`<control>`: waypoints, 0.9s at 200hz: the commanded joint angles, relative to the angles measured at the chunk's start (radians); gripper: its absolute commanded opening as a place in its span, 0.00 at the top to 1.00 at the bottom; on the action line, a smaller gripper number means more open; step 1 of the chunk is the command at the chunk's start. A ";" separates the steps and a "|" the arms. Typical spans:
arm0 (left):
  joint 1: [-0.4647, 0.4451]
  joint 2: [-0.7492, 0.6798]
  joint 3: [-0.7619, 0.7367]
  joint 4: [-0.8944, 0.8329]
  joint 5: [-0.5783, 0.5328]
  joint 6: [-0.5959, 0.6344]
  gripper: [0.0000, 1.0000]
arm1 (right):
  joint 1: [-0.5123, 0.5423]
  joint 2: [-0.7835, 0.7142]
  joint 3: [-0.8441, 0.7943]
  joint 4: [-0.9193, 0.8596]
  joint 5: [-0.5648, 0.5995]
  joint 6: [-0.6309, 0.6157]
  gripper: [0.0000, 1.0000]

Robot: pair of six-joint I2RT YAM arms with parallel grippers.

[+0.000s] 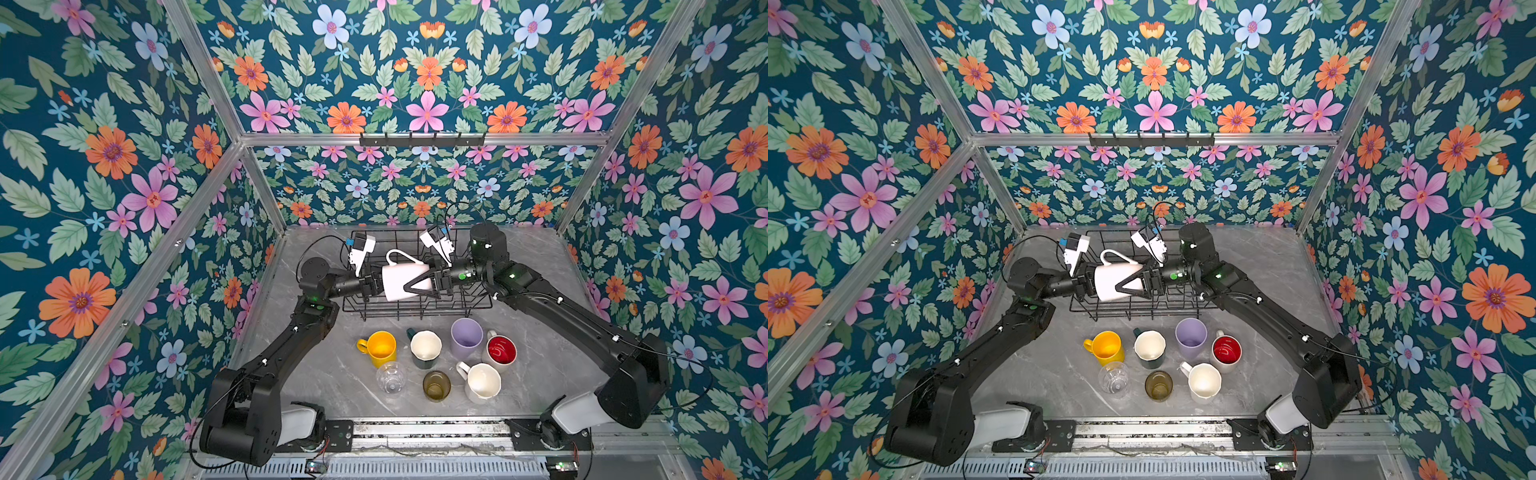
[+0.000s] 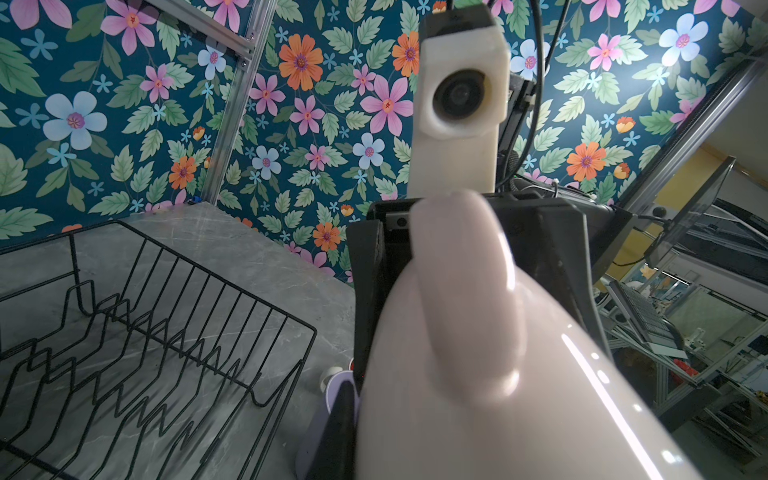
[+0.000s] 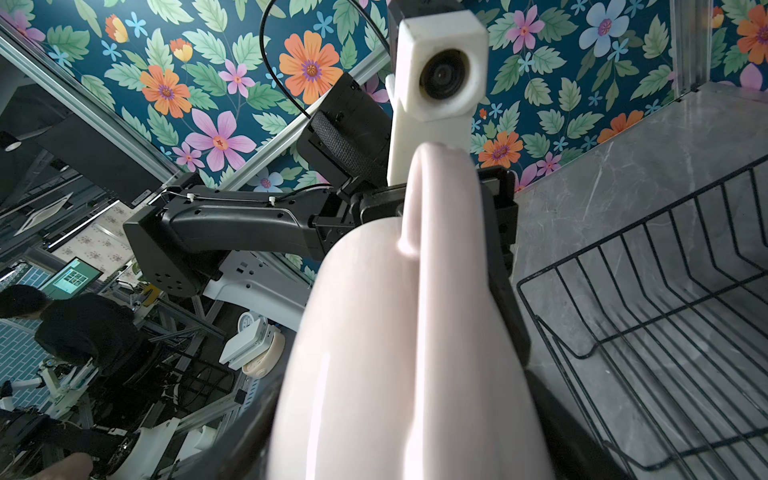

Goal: Load the cups into the dish rack
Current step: 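Grasp the pink mug's handle with the right gripper above the rack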

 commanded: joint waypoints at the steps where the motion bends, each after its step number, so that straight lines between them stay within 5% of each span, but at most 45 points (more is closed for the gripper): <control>1: 0.001 -0.017 0.011 -0.020 0.007 0.074 1.00 | -0.006 0.001 0.000 0.016 0.156 0.023 1.00; 69: 0.001 -0.031 0.021 -0.097 -0.015 0.129 0.95 | -0.006 -0.011 -0.009 0.047 0.179 0.056 1.00; 117: 0.001 -0.038 0.022 -0.103 -0.032 0.139 0.64 | -0.007 -0.016 -0.014 0.049 0.183 0.063 1.00; 180: 0.001 -0.053 0.026 -0.152 -0.049 0.182 0.45 | -0.010 -0.022 -0.015 0.052 0.192 0.069 1.00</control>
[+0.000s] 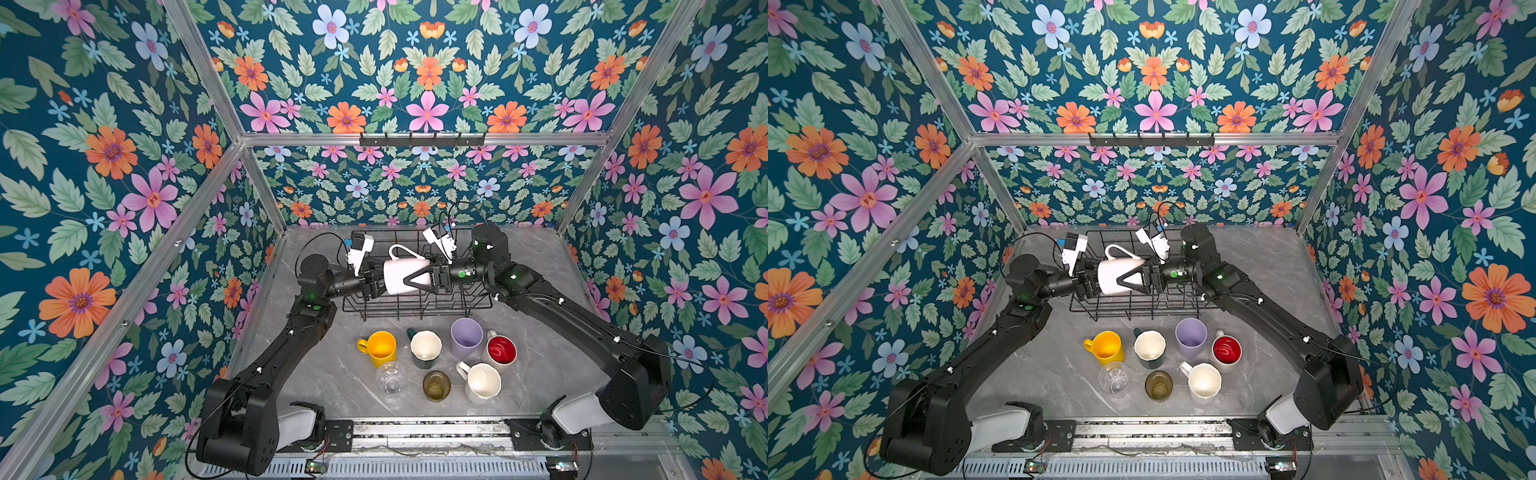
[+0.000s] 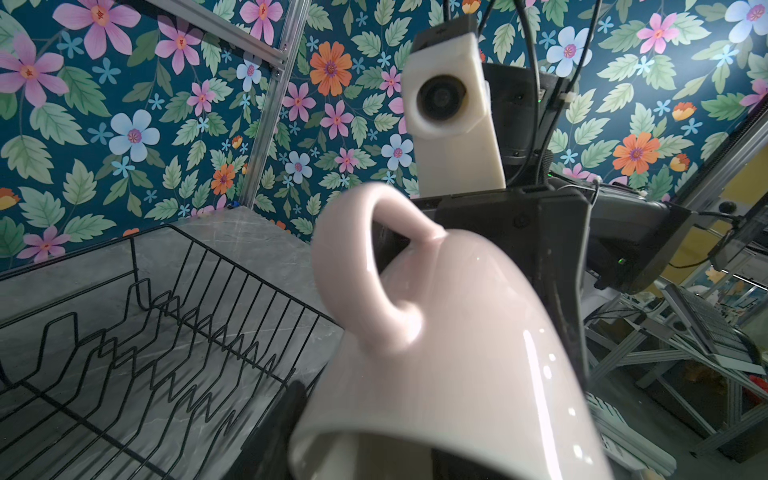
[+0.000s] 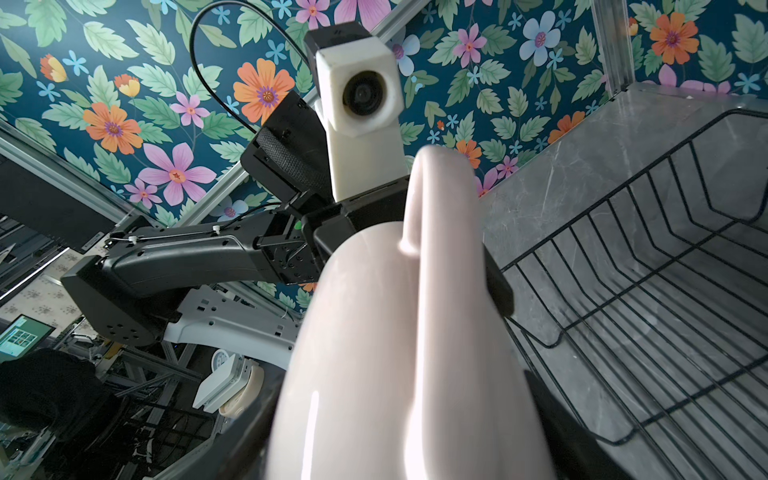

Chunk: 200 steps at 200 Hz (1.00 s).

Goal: Load the cups into the dish rack
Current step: 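Grasp the pink mug's handle with the right gripper above the rack, then open the left gripper and pull it back while the right gripper holds the mug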

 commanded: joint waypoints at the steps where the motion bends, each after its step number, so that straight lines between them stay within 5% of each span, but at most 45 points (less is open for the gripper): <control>1: 0.000 -0.013 0.009 0.007 0.024 0.038 0.45 | -0.006 -0.011 0.002 0.042 0.076 0.012 1.00; 90: 0.002 -0.047 0.010 -0.097 -0.039 0.138 0.16 | -0.014 -0.044 -0.001 0.013 0.099 0.006 1.00; 200: 0.015 -0.101 0.036 -0.313 -0.278 0.286 0.05 | -0.085 -0.148 -0.043 -0.118 0.195 0.000 1.00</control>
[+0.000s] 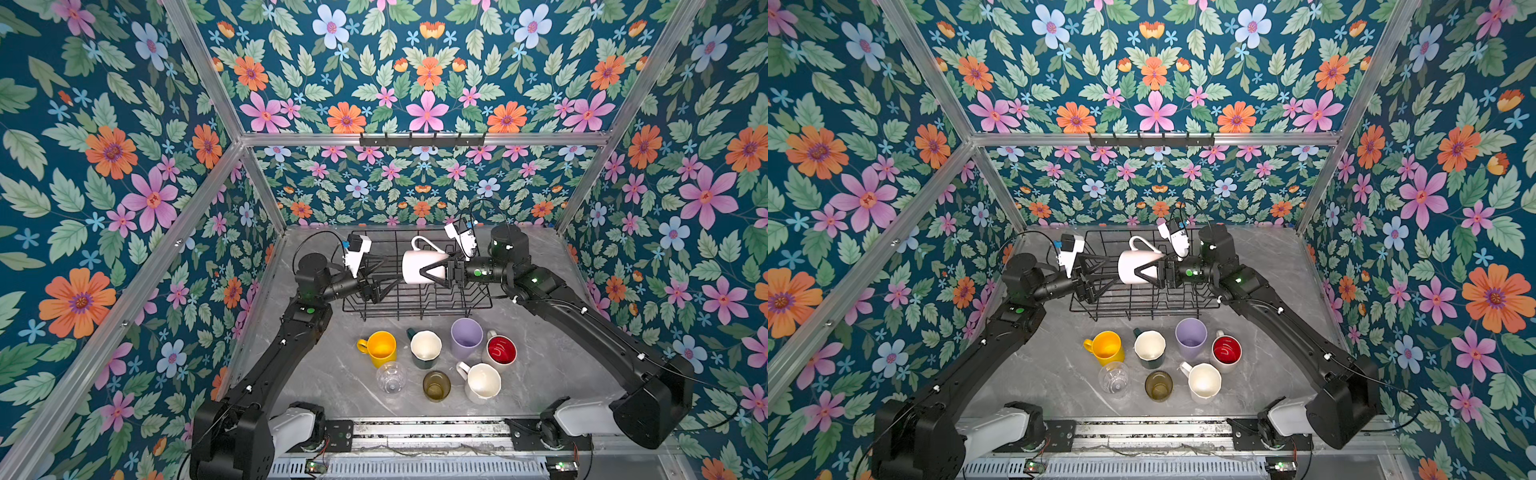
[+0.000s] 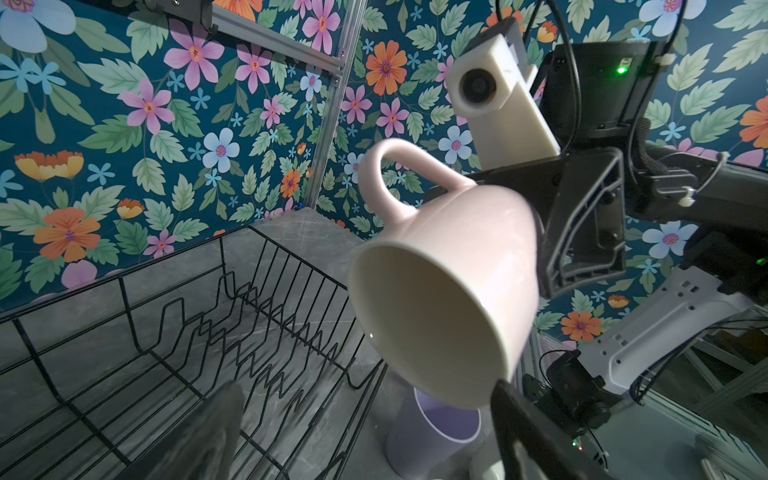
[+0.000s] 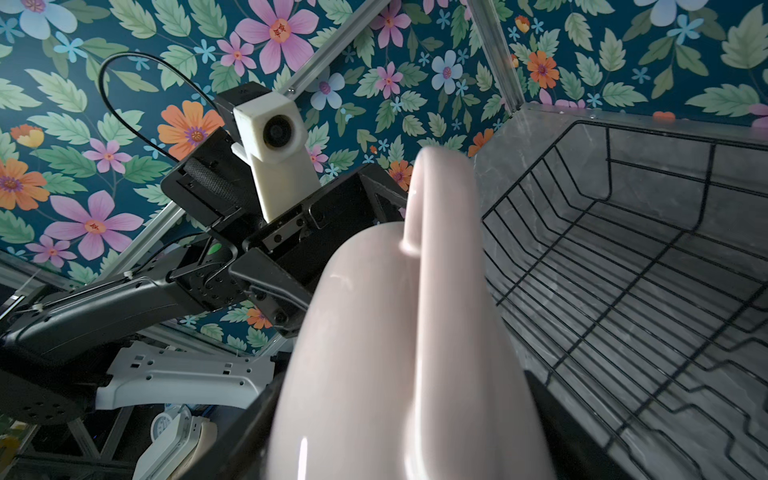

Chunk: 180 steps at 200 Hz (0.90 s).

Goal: Load the cups into the dish rack
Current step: 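Open the left gripper and pull it back while the right gripper holds the mug, then carry the pink mug with the right gripper over the rack's far side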

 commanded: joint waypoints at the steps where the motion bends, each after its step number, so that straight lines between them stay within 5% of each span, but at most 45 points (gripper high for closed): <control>1: 0.007 -0.013 0.011 -0.034 -0.100 0.042 0.05 | -0.015 -0.025 0.005 -0.001 0.040 -0.006 1.00; 77: 0.048 -0.078 0.094 -0.283 -0.767 -0.016 0.01 | -0.093 -0.027 0.157 -0.378 0.356 -0.047 1.00; 180: 0.082 -0.203 0.024 -0.316 -1.103 -0.012 0.01 | -0.107 0.168 0.369 -0.625 0.675 0.065 1.00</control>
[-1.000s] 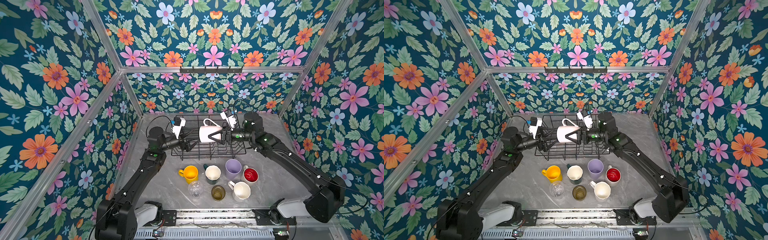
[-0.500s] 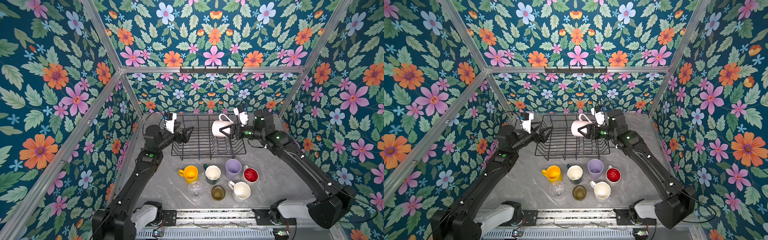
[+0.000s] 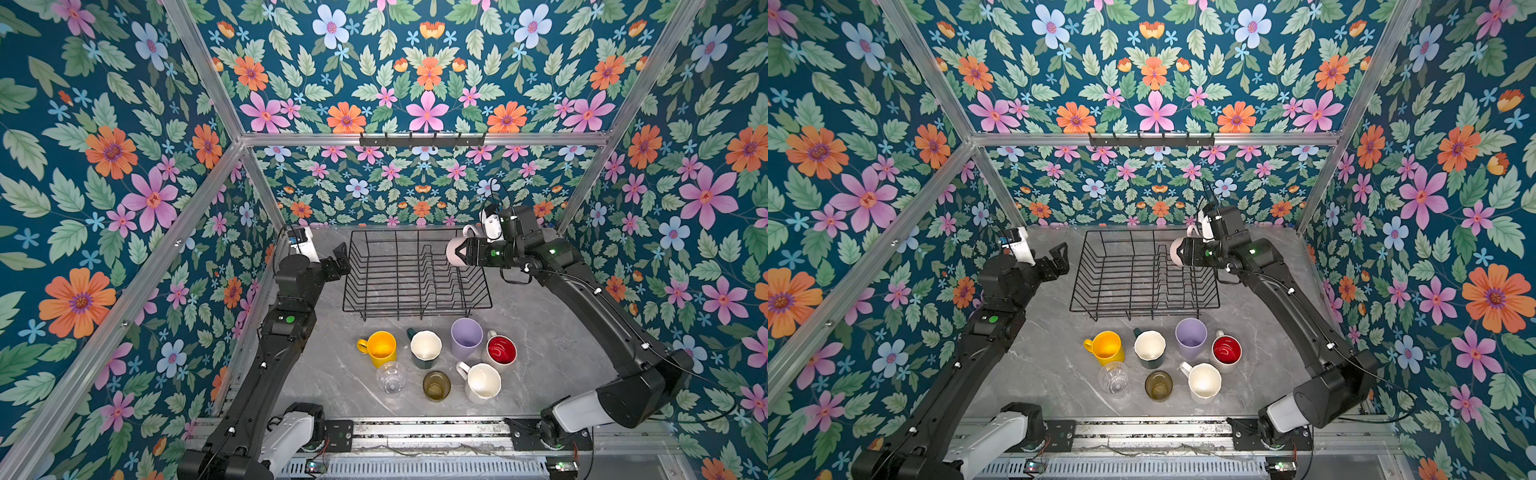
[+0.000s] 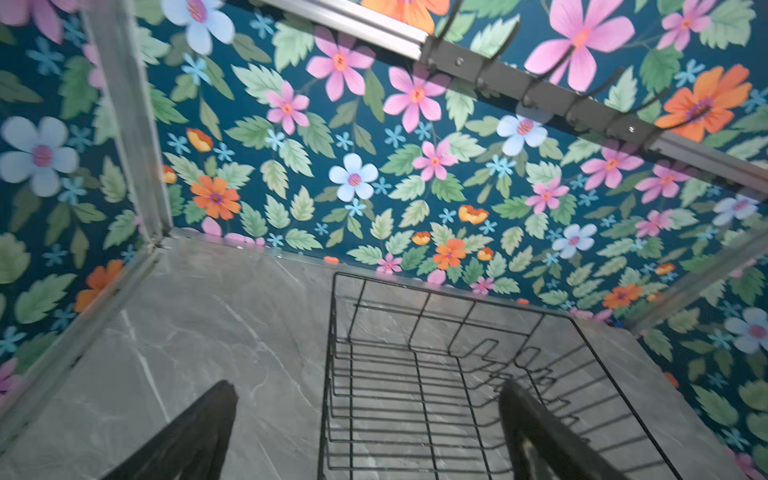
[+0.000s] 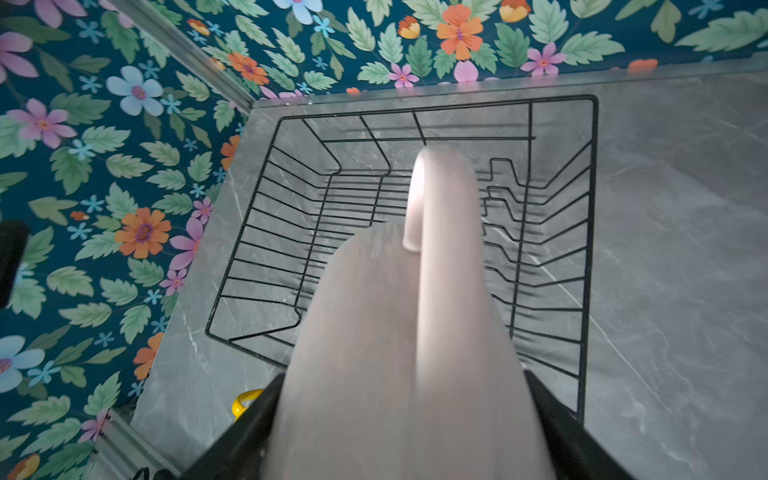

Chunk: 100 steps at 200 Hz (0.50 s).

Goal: Load the cups into the dish rack
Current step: 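Carry the pink mug with the right gripper over the rack's far side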

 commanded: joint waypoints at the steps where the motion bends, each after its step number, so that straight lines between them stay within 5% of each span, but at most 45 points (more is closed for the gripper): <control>1: 0.001 -0.030 -0.031 0.036 -0.106 0.025 0.01 | -0.001 0.033 0.024 -0.016 0.098 0.063 1.00; 100: 0.011 -0.081 -0.061 0.045 -0.022 0.037 0.01 | 0.006 0.297 0.234 -0.124 0.262 0.102 1.00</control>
